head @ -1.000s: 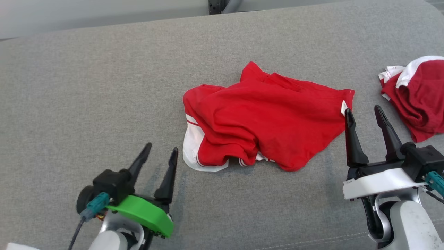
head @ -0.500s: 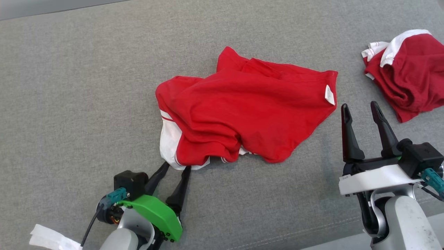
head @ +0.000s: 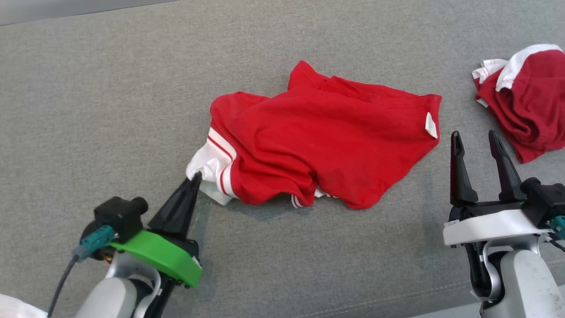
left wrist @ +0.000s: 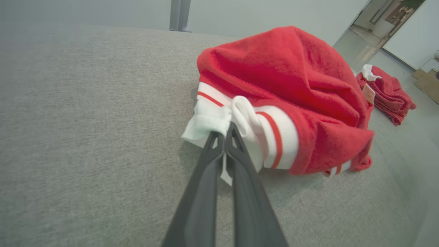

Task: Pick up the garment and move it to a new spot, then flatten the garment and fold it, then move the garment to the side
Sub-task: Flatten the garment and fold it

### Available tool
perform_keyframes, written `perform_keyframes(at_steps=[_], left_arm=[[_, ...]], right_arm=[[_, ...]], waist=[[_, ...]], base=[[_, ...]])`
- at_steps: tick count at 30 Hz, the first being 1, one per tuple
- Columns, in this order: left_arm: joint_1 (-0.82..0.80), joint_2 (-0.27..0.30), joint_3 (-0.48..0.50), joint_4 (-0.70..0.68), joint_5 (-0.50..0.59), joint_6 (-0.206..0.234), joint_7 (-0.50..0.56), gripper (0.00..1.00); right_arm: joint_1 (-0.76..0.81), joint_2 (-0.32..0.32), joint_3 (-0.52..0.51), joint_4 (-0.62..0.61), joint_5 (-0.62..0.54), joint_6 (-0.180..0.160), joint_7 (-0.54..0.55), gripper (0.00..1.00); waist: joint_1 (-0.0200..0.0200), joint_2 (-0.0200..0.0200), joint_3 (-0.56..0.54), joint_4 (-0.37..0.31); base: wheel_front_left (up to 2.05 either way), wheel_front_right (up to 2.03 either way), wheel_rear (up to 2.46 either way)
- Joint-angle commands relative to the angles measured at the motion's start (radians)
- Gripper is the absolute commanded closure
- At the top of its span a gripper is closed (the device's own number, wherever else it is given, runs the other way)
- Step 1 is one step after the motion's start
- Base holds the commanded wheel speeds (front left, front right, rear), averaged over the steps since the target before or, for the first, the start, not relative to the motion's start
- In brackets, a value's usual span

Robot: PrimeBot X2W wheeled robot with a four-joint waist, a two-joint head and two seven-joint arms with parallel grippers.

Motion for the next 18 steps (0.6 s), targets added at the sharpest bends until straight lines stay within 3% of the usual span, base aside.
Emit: perform_keyframes(at_steps=[1,7,15,18], left_arm=[[0.013,0.032,0.016,-0.05,0.008,0.015,0.019,1.0],[0.033,0.134,0.096,-0.308,0.041,0.087,0.087,1.0],[0.047,0.208,0.182,-0.463,0.043,0.141,0.144,1.0],[0.088,0.198,0.208,-0.459,0.017,0.172,0.153,1.0]], right_arm=[[0.007,-0.001,-0.004,-0.001,0.007,0.0,-0.006,0.0],[0.003,0.0,-0.009,0.003,0.02,0.0,-0.008,0.0],[-0.004,0.0,-0.01,0.013,0.026,0.0,-0.011,0.0],[-0.014,0.0,-0.006,0.011,0.034,0.0,-0.014,0.0]], waist=[[0.0,-0.0001,-0.016,0.026],[0.0,-0.0001,-0.034,0.065],[0.0,-0.0001,-0.041,0.083],[0.0,-0.0001,-0.027,0.073]], base=[[0.0,0.0,0.0],[0.0,0.0,0.0],[0.0,0.0,0.0],[0.0,0.0,0.0]])
